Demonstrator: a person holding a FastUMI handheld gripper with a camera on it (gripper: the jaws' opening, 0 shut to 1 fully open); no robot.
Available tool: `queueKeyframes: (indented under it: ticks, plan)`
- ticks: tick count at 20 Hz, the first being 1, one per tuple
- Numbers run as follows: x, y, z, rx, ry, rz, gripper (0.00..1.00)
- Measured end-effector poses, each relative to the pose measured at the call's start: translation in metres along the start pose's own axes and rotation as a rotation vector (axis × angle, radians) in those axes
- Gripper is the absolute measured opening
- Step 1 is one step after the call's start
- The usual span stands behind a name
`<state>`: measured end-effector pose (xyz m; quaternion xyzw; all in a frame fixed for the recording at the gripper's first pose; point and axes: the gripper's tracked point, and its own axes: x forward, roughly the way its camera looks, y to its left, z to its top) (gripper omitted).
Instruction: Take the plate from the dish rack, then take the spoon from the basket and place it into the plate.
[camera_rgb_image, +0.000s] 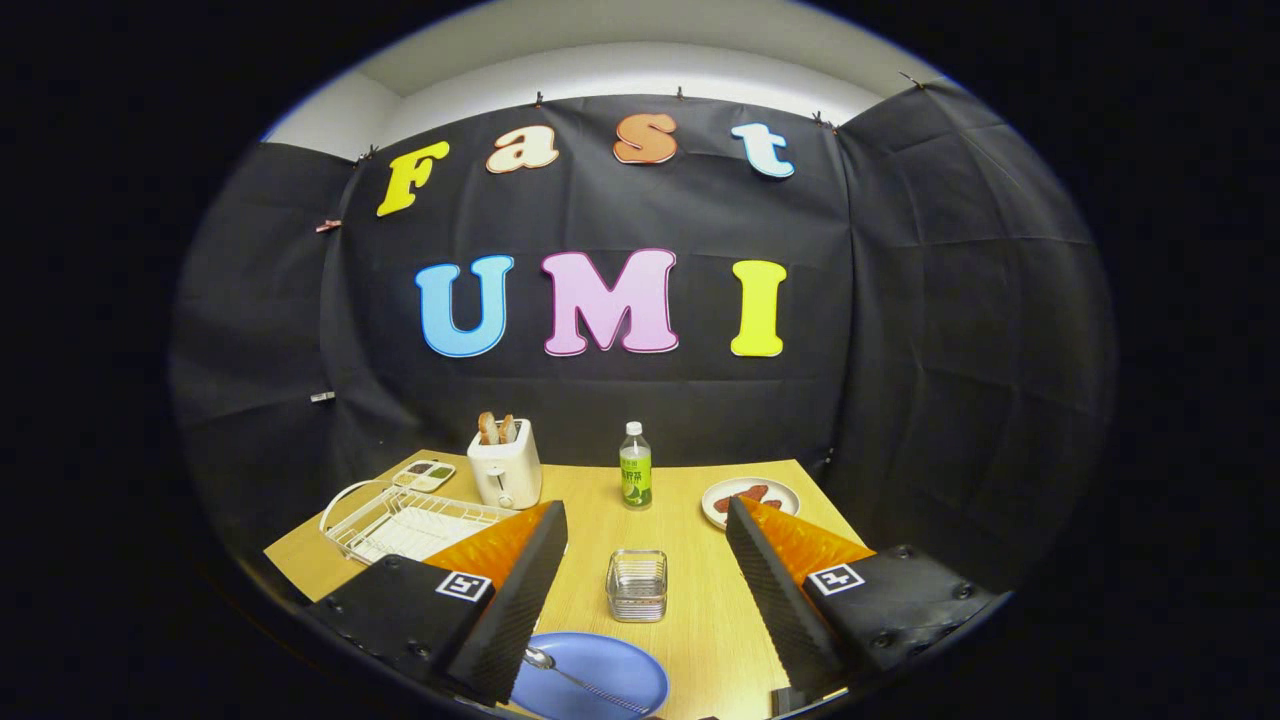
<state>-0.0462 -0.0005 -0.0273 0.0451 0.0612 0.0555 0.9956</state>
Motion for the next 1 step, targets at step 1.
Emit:
queueKeyframes:
  ticks: [1]
  plan:
    - [0.0007,0.0039,-0.0009,0.004,0.003,0.007,0.99]
